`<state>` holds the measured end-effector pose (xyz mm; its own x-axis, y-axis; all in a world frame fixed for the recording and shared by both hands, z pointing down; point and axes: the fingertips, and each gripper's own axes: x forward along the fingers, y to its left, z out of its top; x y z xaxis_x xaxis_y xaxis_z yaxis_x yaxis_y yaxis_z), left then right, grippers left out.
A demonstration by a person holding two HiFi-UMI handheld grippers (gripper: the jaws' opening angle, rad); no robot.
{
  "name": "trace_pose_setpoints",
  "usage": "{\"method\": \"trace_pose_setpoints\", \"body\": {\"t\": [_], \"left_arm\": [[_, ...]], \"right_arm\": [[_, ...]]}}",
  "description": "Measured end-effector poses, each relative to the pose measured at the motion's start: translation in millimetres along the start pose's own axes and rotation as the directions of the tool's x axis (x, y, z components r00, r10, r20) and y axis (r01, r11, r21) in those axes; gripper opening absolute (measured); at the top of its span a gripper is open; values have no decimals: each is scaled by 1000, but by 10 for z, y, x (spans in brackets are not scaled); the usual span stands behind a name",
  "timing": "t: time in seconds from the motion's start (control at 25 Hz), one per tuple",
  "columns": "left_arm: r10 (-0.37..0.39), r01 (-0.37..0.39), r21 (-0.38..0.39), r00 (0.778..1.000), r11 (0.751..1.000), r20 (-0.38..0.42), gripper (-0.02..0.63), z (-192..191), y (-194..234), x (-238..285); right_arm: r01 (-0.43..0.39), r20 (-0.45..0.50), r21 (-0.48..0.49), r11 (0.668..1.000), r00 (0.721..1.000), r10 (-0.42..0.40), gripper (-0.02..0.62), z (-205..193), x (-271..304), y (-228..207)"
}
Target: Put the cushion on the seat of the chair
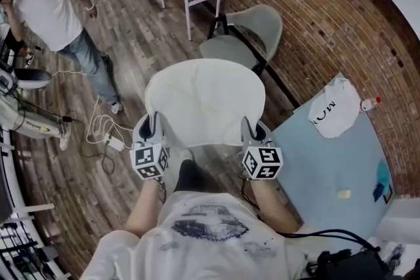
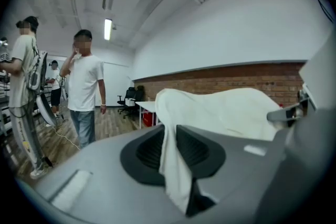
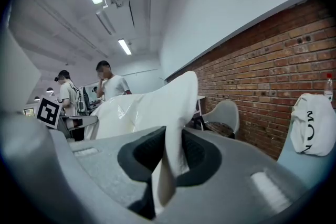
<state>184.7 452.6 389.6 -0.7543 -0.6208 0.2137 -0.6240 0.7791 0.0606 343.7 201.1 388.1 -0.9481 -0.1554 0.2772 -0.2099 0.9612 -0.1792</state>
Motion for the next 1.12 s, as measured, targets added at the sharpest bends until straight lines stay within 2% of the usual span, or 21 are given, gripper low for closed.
{"method": "trace_pose_setpoints", "body": {"t": [0.24, 0.52, 0.88, 1.12], "left_arm": [[-92, 92, 3, 995, 996, -26, 58, 228, 584, 899], [-177, 178, 22, 984, 984, -24, 58, 497, 972, 1733], [-246, 248, 45, 968, 968, -56, 58, 584, 948, 2754], [-287, 294, 67, 953, 953, -97, 58, 618, 749, 3656]], "right_arm": [[86, -13, 24, 996, 996, -86, 44, 227, 871, 203], [172, 11, 52, 984, 985, -172, 44, 476, 1534, 283], [239, 5, 95, 966, 971, -241, 44, 582, 2204, -90], [283, -11, 141, 949, 959, -284, 44, 636, 2785, -604]]}}
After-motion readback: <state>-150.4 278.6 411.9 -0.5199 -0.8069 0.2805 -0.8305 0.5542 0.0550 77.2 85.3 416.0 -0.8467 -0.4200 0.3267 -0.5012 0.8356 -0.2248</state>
